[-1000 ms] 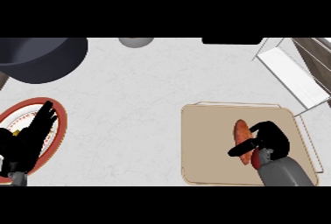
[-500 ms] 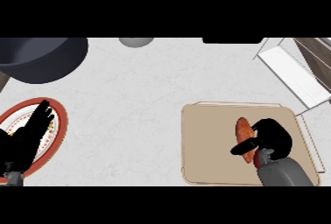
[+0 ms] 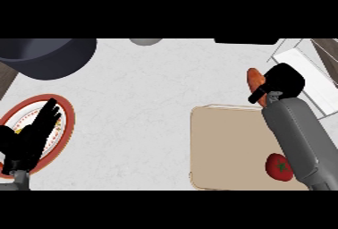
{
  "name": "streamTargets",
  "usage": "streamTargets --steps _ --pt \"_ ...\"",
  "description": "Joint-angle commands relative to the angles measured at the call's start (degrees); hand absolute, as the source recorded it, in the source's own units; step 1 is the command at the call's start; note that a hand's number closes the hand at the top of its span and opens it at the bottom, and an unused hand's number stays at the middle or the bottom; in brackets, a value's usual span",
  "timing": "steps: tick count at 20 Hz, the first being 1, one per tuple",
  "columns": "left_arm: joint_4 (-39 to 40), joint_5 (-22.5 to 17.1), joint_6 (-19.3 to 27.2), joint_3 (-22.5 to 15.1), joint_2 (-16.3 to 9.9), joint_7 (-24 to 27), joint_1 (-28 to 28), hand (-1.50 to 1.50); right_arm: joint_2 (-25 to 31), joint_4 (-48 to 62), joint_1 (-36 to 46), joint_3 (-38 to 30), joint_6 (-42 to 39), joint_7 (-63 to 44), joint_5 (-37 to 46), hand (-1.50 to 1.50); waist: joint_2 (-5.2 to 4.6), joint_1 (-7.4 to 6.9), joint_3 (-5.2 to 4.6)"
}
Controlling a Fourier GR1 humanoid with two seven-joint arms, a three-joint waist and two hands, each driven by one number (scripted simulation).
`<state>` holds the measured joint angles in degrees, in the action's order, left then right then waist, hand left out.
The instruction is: Pick the sweet potato from the tray and place it in the tiered shelf
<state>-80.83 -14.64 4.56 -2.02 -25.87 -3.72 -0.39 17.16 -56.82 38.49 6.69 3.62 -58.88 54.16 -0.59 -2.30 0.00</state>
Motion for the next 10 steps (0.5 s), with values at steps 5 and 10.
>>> streamTargets --steps 5,10 --pt "4.2 -1.0 -2.9 3.5 -0.7 1.8 0.3 0.00 -1.7 2.5 11.6 -2.8 4.5 -3.9 4.6 1.50 0.50 1.76 -0.04" --pt "-0.9 0.2 -1.3 2.5 0.4 2.2 4.5 0.00 -2.5 -5.8 13.4 -7.1 7.4 -7.1 3.8 1.50 0.95 2.05 -0.03"
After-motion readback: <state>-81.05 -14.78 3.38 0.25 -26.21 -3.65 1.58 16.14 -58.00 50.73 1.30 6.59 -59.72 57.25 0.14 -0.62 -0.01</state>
